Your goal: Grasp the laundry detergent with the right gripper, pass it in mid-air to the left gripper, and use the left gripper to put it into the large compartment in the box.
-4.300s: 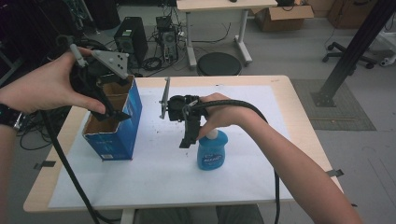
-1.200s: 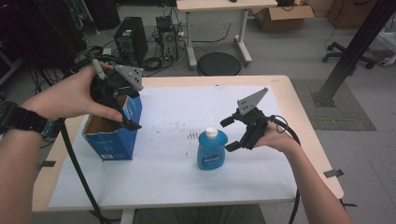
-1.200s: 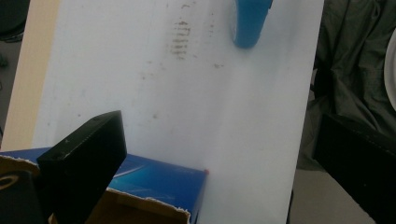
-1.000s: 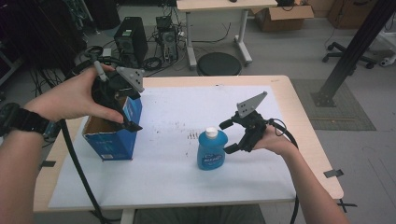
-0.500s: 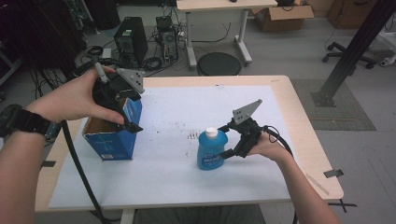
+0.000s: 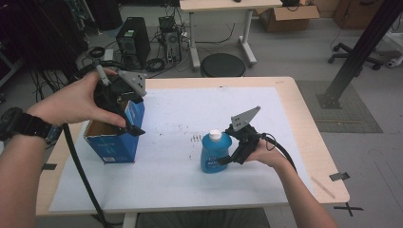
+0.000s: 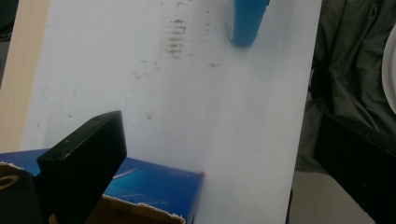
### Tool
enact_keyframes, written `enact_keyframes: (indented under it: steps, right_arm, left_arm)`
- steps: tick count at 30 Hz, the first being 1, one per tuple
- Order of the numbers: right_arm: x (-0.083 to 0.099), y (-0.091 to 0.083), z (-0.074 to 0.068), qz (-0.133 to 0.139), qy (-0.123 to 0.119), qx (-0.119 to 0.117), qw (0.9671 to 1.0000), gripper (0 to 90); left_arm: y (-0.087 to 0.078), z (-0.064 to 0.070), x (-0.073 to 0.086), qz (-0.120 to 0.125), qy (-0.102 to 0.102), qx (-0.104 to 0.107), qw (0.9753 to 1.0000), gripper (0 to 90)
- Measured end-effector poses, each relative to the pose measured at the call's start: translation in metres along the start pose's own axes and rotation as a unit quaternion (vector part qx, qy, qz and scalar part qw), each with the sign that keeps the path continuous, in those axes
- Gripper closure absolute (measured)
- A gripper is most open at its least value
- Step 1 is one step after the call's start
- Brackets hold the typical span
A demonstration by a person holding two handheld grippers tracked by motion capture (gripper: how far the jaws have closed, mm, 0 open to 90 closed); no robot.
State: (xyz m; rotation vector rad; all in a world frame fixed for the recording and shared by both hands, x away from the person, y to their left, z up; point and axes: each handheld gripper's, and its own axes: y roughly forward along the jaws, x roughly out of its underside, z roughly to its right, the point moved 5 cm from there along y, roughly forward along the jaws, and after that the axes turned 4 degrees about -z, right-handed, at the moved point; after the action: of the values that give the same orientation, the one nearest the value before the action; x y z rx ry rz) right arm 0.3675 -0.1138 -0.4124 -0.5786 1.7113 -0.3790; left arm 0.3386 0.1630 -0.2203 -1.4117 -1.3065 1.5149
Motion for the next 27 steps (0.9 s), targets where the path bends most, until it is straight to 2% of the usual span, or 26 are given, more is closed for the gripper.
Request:
enact_keyframes:
  steps: [11, 18, 27]
  right_arm:
    - [-0.0013, 0.0077, -0.0008, 0.001, -0.013, 0.0, 0.9999, 12.9]
    - [-0.0004, 0.0094, -0.0019, -0.005, -0.02, 0.0, 0.9998, 21.5]
    - [0.0004, 0.0102, -0.0014, -0.009, -0.022, 0.002, 0.9997, 23.9]
  left_arm:
    - [0.0003, 0.0, 0.0014, 0.001, -0.001, 0.001, 1.0, 3.8]
    - [0.0008, 0.0004, 0.0014, 0.001, 0.0, 0.001, 1.0, 3.8]
    - [0.0005, 0.0009, 0.0016, 0.001, 0.0, 0.002, 1.0, 3.8]
